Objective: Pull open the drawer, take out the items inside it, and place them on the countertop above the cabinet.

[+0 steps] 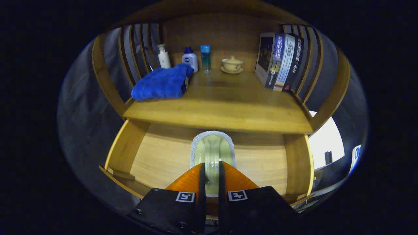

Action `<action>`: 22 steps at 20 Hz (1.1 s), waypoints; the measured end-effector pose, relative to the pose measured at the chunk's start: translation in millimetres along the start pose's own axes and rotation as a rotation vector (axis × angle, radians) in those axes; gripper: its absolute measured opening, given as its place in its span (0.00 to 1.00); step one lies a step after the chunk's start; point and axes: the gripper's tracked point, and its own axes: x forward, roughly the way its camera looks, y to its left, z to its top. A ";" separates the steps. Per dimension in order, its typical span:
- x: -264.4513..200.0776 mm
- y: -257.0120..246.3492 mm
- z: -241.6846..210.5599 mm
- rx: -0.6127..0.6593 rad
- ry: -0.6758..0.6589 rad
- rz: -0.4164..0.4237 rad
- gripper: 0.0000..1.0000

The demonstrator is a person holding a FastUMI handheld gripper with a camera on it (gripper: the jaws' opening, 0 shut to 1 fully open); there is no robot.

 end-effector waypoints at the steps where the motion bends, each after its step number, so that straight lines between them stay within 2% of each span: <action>1: -4.7 -5.8 17.5 -0.009 -0.028 -0.022 0.24; 4: -4.2 -14.2 72.2 -0.013 -0.088 -0.051 0.24; 12: 52.3 -31.4 146.7 0.014 -0.082 -0.094 0.24; 16: 83.5 -48.4 151.3 0.030 -0.006 -0.140 0.24; 22: 108.3 -54.0 148.4 0.061 0.035 -0.141 0.24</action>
